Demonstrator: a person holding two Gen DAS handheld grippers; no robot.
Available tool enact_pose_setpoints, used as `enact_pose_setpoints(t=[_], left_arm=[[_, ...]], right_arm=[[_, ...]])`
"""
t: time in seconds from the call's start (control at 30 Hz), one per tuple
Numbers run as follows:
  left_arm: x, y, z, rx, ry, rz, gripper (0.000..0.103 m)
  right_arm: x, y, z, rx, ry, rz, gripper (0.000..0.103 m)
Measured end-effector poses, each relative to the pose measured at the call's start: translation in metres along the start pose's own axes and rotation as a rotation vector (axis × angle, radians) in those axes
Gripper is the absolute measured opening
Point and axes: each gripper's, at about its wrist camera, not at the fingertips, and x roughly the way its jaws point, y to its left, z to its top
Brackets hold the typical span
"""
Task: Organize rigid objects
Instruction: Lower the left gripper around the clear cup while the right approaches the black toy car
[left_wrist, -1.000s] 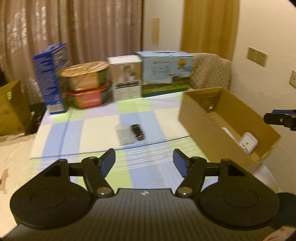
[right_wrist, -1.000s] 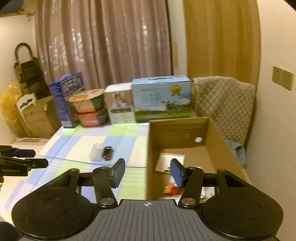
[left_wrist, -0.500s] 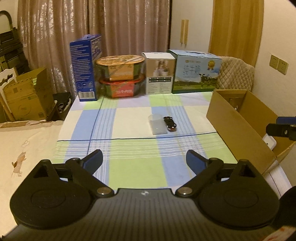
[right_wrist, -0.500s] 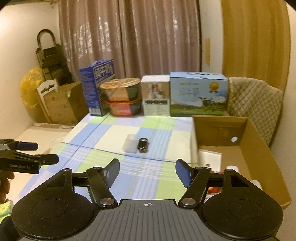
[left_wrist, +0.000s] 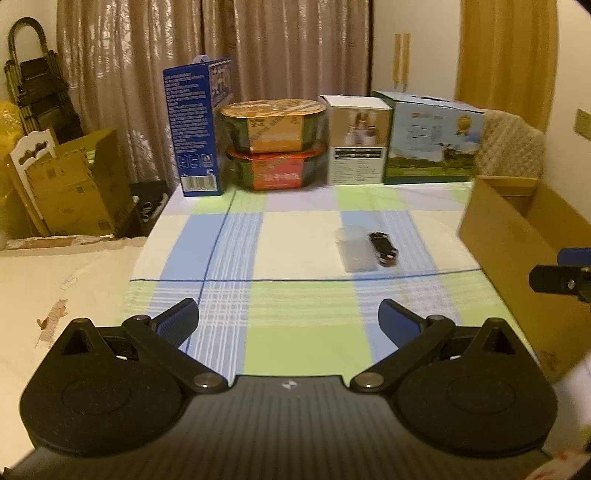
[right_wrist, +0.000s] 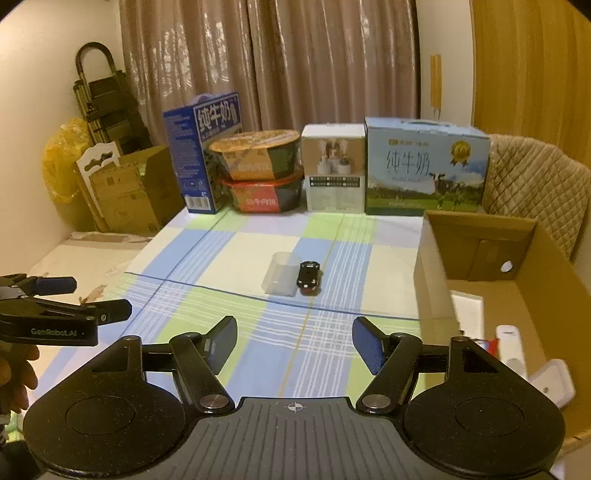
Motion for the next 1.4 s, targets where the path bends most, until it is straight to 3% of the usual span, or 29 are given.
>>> enact_pose_setpoints(t=[0.33, 0.6, 0.73, 0.9, 1.3, 1.4], left_arm=[[0.092, -0.005, 0.003, -0.045, 0.009, 0.014, 0.102], [0.159, -0.021, -0.002, -0.032, 0.032, -0.057, 0.102], [0.182, -0.033, 0.006, 0.017, 0.02, -0.081, 0.101], [0.204, -0.043, 0.016, 0.035, 0.014, -0.135, 0.092], [0.239, -0.066, 0.025, 0.093, 0.037, -0.199, 0.073], [0.241, -0.064, 0.025, 0.107, 0.05, -0.176, 0.06]], right_arm=[[0.091, -0.022, -0.003, 0.052, 0.019, -0.034, 0.066], [0.148, -0.045, -0.001, 0.083, 0.047, -0.054, 0.065], [0.174, -0.052, 0.007, 0.101, 0.057, -0.064, 0.052], [0.197, -0.06, 0.014, 0.127, 0.073, -0.066, 0.041], [0.211, -0.079, 0.017, 0.168, 0.087, -0.096, 0.041], [0.212, -0.079, 0.017, 0.164, 0.089, -0.095, 0.041]])
